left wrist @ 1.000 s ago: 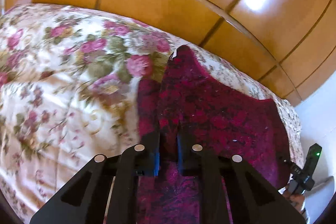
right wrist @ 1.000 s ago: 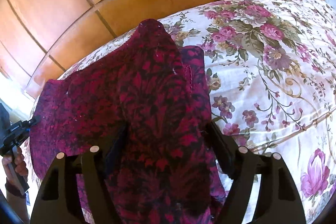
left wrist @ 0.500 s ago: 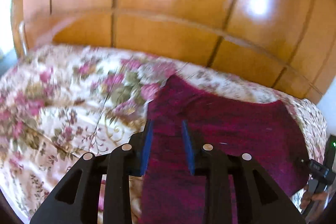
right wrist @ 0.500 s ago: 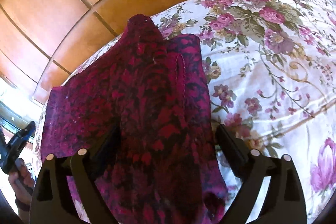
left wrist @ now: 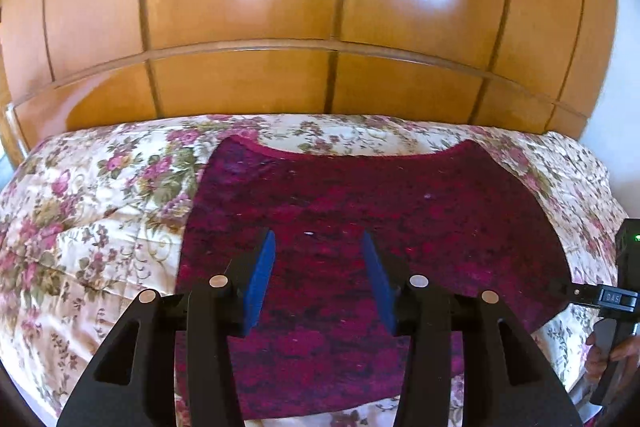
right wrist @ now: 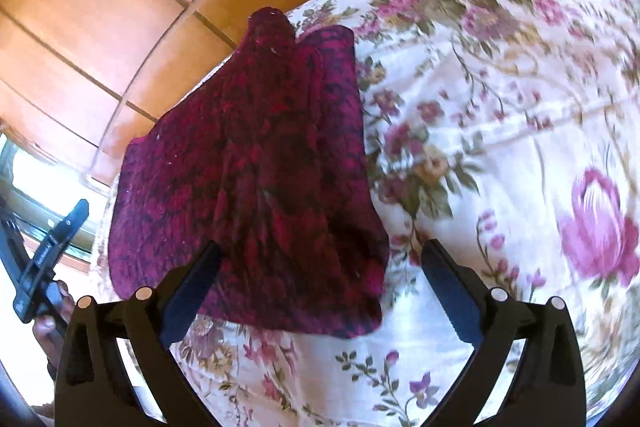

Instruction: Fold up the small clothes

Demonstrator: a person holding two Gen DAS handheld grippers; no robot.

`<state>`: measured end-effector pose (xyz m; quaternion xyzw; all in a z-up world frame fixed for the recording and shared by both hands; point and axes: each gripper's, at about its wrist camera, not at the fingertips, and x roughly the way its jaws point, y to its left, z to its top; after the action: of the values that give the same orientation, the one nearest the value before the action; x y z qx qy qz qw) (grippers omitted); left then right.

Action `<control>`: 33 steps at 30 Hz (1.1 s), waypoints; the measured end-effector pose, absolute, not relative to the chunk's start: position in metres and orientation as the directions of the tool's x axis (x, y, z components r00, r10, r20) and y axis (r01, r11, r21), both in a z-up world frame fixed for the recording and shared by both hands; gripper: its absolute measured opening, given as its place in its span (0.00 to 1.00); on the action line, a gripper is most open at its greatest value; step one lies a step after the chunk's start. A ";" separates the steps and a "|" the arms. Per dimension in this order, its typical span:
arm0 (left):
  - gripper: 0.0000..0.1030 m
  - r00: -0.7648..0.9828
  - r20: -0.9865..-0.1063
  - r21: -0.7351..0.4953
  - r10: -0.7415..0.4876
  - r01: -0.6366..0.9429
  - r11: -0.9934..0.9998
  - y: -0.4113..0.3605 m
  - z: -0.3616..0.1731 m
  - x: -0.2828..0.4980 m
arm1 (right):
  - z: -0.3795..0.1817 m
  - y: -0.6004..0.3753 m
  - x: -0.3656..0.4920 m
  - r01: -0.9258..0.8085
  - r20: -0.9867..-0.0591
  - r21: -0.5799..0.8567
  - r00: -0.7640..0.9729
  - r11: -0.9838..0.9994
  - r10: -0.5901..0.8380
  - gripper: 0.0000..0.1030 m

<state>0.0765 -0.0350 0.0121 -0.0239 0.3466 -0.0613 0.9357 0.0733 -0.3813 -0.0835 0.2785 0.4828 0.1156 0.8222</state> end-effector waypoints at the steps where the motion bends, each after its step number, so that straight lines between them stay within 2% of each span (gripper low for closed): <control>1: 0.43 0.753 -0.645 -0.085 -0.133 0.102 0.991 -0.037 0.012 0.077 | -0.084 -0.382 0.071 0.075 -0.725 0.574 0.510 0.815 0.463 0.97; 14: 0.43 0.737 -0.660 -0.030 -0.146 0.169 0.985 -0.065 0.008 0.076 | -0.083 -0.386 0.063 0.081 -0.707 0.610 0.505 0.788 0.495 0.98; 33: 0.43 0.697 -0.695 -0.017 -0.176 0.229 0.973 -0.093 -0.010 0.094 | -0.084 -0.412 0.049 0.143 -0.677 0.662 0.536 0.736 0.505 0.98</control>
<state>0.0944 -0.0927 -0.0095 0.0355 0.3735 -0.1102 0.9204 0.0494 -0.4122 -0.0841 0.3458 0.4683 0.1122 0.8053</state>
